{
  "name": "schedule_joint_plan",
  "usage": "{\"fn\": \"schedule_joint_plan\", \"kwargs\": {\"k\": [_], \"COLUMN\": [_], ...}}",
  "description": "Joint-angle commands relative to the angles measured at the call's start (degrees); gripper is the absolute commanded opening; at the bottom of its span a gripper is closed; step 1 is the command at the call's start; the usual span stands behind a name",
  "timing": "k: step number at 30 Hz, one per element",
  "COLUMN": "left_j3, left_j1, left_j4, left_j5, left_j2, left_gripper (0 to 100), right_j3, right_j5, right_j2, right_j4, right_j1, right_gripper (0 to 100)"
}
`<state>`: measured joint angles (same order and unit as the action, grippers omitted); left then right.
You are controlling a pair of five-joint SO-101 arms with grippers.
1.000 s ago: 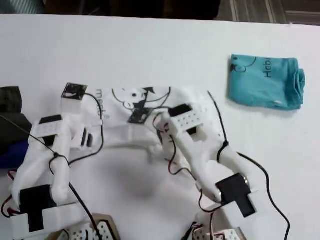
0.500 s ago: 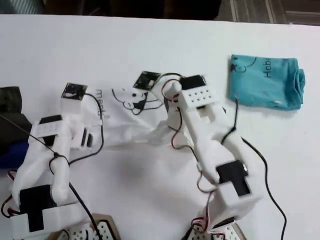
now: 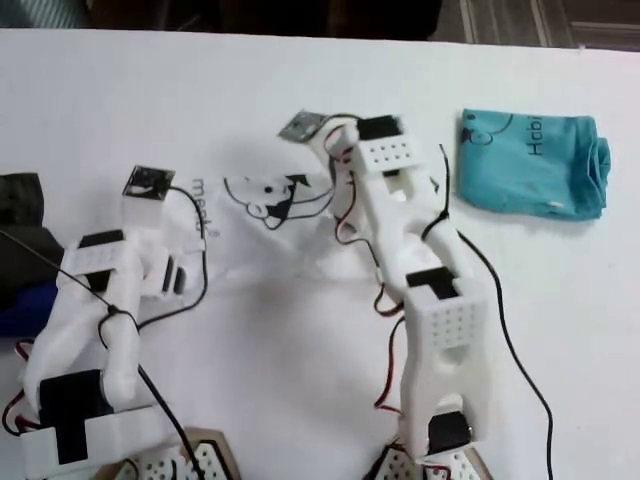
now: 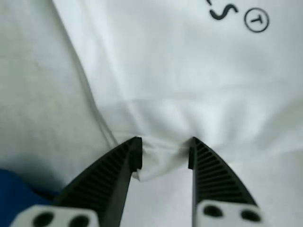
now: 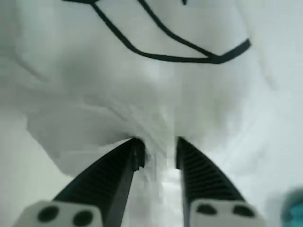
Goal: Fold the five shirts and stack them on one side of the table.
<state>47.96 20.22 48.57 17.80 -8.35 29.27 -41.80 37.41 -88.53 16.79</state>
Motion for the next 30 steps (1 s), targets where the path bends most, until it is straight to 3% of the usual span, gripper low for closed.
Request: {"fn": "schedule_joint_plan", "kwargs": {"k": [1,8,10,12,14,21,30], "left_j3": [0.3,0.3,0.3,0.3,0.3,0.3,0.3], "left_j1": [-0.6,-0.6,-0.6,-0.6,-0.6,-0.6,-0.6], "left_j4": [-1.2,-1.2,-1.2,-1.2,-1.2,-1.2,-1.2], "left_j5": [0.0,0.0,0.0,0.0,0.0,0.0,0.0], "left_j2": [-0.7,-0.7,-0.7,-0.7,-0.7,-0.7,-0.7], "left_gripper": [18,18,18,18,18,18,18], "right_j3": [7.0,16.1,15.6,12.7,9.1,-9.4,-17.8], "right_j5": [1.5,1.8,1.8,1.8,1.8,1.3,9.7], "right_j2": [0.5,-2.2,-3.6,-5.6,-7.7,-18.8,-14.6], "right_j4": [-2.0,-10.3,-13.1,-12.9,-12.9,-12.1,4.9], "right_j1": [-2.7,-5.1,-4.6,-4.4,-3.5,5.1,11.6], "right_gripper": [27.8,24.9,15.9,0.0,6.0,1.9,1.9]}}
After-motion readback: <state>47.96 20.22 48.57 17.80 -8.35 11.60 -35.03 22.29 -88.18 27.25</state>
